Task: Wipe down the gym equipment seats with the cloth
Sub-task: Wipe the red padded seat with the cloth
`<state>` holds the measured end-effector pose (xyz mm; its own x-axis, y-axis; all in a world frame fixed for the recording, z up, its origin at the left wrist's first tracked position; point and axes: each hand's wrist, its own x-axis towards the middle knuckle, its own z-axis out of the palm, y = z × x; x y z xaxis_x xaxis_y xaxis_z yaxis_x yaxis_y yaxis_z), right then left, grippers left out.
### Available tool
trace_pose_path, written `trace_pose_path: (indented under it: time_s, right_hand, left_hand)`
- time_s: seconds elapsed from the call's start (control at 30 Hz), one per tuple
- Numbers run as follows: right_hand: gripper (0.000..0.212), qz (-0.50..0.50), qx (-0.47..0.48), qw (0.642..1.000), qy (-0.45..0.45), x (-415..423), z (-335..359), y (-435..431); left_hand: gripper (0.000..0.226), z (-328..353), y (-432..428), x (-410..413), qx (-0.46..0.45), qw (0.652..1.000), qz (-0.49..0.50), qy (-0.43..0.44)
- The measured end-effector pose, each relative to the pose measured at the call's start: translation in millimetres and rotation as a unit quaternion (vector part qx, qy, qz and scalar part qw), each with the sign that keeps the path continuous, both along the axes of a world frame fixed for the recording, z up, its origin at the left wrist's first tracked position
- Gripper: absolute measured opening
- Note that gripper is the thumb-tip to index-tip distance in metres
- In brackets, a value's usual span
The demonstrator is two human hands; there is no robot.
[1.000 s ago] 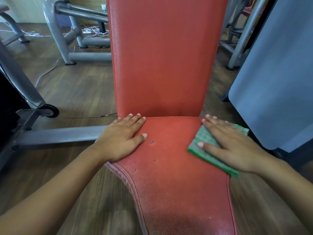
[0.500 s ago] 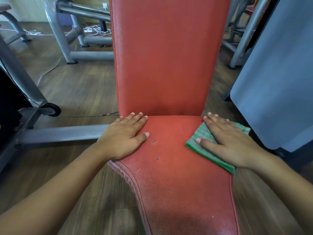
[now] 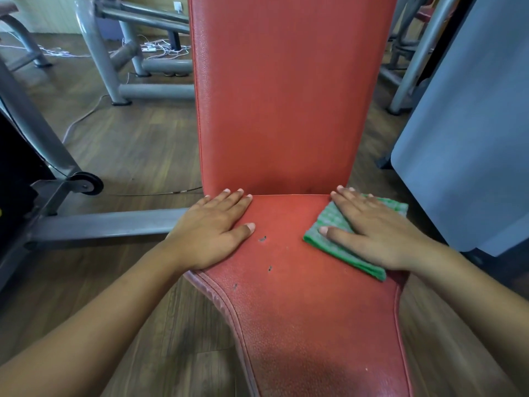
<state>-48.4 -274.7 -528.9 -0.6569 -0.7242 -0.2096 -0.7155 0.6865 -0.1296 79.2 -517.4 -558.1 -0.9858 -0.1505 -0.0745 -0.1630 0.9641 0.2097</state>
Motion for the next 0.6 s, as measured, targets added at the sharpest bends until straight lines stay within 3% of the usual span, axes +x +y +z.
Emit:
trace_pose_path:
  time_s: [0.1,0.3,0.47,0.6]
  right_hand:
    - [0.083,-0.002,0.014,1.000,0.008,-11.2,-6.1,-25.7]
    - [0.087,0.125,-0.045,0.990,-0.036,36.3,0.6,-31.9]
    - [0.099,0.014,-0.025,1.000,-0.006,20.1,1.4,13.5]
    - [0.083,-0.048,0.005,0.999,0.015,-9.8,-4.1,-2.1]
  left_hand:
    - [0.097,0.0,0.1,0.2,0.001,1.000,-0.002,-0.001]
    - [0.097,-0.8,-1.5,-0.2,-0.004,1.000,-0.006,0.002]
    - [0.095,-2.3,-2.1,-0.7,0.000,1.000,-0.004,0.002]
    - [0.096,-1.5,-1.1,-0.9,-0.001,1.000,-0.003,0.000]
